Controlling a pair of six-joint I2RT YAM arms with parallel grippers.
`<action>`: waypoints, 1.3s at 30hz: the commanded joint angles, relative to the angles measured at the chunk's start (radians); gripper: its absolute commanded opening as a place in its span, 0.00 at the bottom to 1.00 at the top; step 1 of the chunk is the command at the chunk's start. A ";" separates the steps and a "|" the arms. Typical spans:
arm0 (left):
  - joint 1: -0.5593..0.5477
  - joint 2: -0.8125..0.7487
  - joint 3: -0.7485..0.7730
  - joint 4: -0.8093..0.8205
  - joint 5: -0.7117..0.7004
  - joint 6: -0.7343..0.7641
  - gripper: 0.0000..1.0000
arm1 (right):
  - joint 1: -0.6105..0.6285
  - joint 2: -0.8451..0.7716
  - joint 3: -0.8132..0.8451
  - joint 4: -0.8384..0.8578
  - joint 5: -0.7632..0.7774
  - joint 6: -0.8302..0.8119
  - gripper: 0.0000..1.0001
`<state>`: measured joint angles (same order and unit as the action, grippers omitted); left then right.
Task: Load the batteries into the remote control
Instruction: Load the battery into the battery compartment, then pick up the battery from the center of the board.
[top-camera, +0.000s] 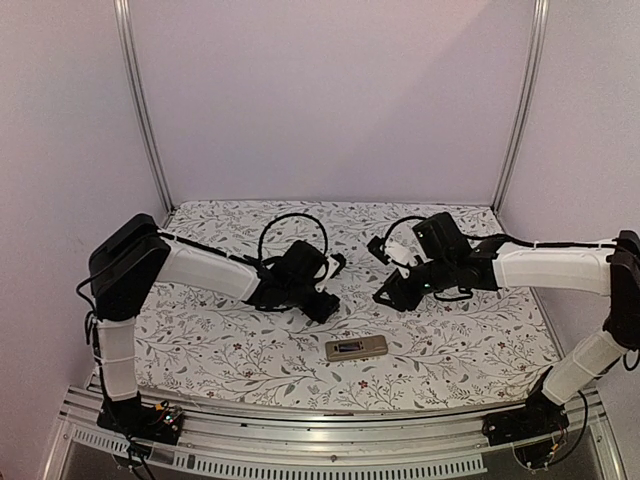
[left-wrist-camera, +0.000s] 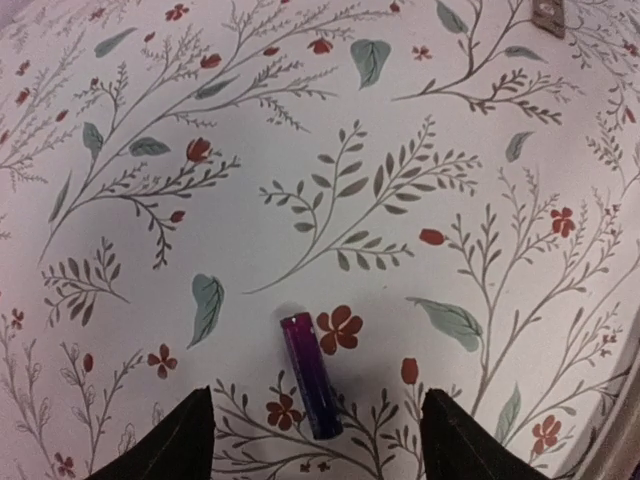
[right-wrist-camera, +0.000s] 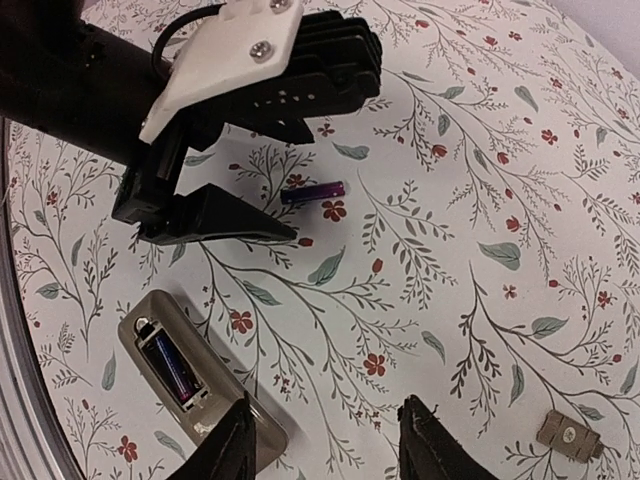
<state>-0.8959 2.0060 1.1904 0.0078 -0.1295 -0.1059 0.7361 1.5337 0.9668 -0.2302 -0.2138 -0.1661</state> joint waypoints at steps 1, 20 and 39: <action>0.010 0.058 0.046 -0.166 -0.043 -0.044 0.69 | 0.004 -0.073 -0.053 0.039 0.036 0.049 0.48; 0.021 0.062 0.002 -0.112 -0.018 -0.034 0.00 | 0.005 -0.125 -0.089 0.060 0.048 0.063 0.48; -0.016 -0.472 -0.395 -0.024 -0.027 -0.005 0.00 | 0.227 0.165 0.044 -0.037 -0.129 -0.156 0.37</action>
<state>-0.9016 1.5852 0.8513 -0.0319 -0.1402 -0.0914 0.8894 1.6188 0.9779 -0.2161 -0.3103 -0.2520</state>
